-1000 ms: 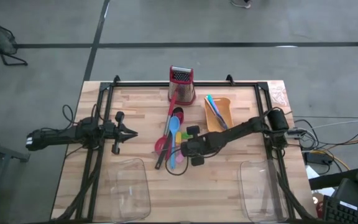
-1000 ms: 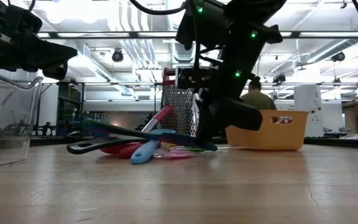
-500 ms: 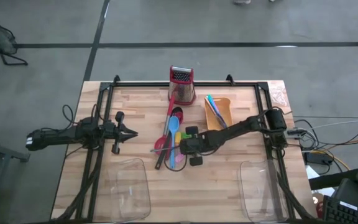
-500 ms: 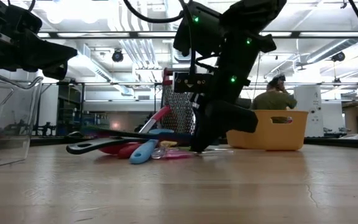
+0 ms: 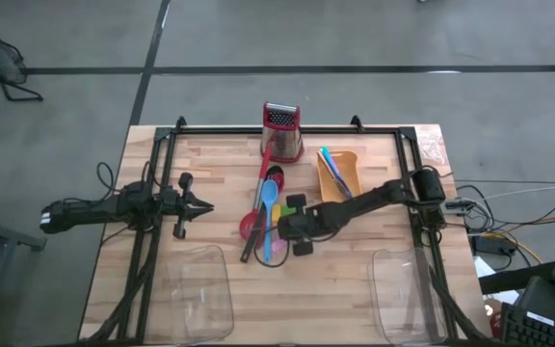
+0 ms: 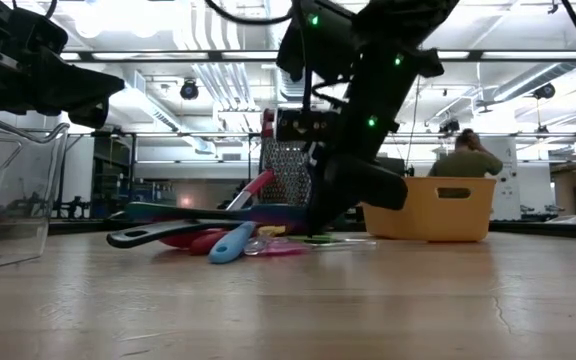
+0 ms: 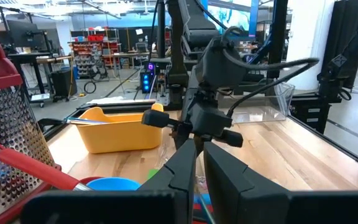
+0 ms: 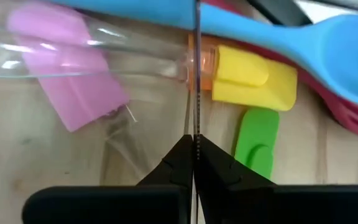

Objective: Pick & Place Kitchen Items
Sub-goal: Put the blue table knife into the yellow bin

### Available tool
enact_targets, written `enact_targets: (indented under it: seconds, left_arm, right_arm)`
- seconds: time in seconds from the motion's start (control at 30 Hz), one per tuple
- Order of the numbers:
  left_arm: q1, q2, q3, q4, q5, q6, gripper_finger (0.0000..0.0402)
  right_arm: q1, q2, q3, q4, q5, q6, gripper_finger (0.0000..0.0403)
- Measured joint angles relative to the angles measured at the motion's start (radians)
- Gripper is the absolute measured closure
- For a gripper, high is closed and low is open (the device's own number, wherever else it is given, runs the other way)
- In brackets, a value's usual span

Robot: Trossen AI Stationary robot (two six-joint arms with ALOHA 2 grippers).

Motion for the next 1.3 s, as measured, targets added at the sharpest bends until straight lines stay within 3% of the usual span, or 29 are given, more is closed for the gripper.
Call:
enact_targets:
  seconds: [0.43, 0.83, 1.3]
  left_arm:
    - [0.000, 0.000, 0.000, 0.000, 0.000, 0.000, 0.0362]
    - [0.000, 0.001, 0.000, -0.001, 0.000, 0.000, 0.0362]
    - [0.000, 0.002, 0.000, -0.001, 0.000, 0.000, 0.0362]
  right_arm:
    - [0.015, -0.174, -0.008, -0.071, 0.018, 0.103, 0.0395]
    - [0.017, -0.310, -0.110, -0.070, 0.045, 0.161, 0.0395]
    - [0.017, -0.532, -0.348, 0.158, 0.038, 0.203, 0.0395]
